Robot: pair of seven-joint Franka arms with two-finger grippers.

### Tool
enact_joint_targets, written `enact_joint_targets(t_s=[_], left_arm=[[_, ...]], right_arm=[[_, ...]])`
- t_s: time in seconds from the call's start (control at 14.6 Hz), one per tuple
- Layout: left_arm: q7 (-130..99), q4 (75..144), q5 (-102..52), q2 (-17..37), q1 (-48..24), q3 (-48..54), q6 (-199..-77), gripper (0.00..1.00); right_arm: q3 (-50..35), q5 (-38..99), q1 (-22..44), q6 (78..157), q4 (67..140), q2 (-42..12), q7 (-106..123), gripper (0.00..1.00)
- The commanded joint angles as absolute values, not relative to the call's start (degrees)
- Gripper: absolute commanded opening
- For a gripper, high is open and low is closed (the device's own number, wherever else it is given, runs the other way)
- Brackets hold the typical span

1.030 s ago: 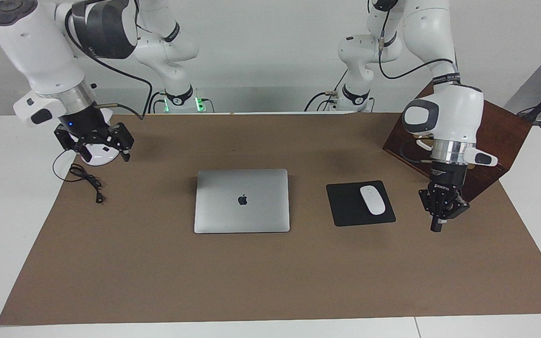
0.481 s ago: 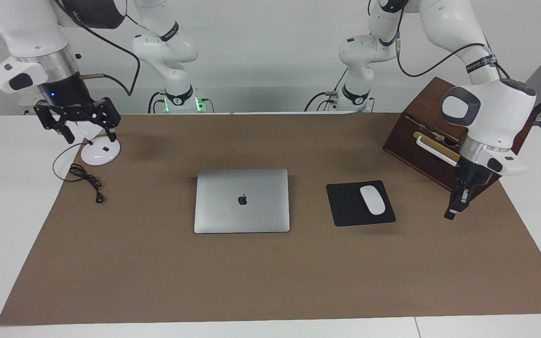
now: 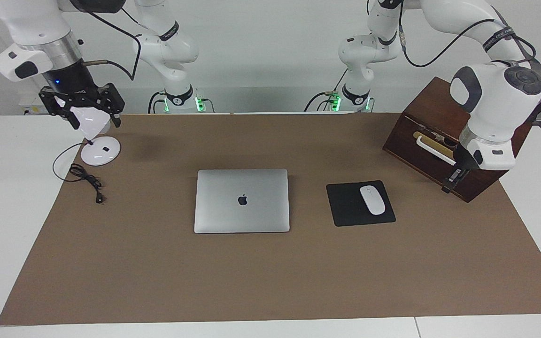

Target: Close laptop with both arms

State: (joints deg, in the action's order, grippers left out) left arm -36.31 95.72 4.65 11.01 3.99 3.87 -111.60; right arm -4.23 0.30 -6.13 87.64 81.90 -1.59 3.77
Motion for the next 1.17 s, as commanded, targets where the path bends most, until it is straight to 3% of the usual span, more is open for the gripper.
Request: enact_joint_targets(t_s=[0.0,0.41,1.1], left_arm=[[-32.63,95.54,6.06,10.37,3.34,3.52,-107.50,1.00],[-3.27,96.33,5.98,9.32,3.43,3.60,-106.61,1.00],[-3.25,97.21,5.80,8.44,3.34,3.69,-110.48,1.00]], right_arm=[[-4.75,-0.97,-6.77,85.78,80.51,-1.41,2.81,1.00],[-3.69,-1.32,-6.77,85.78,82.08,-1.84,2.81,1.00],[-2.90,-0.71,-7.12,82.79,89.20,1.31,0.35,1.00]])
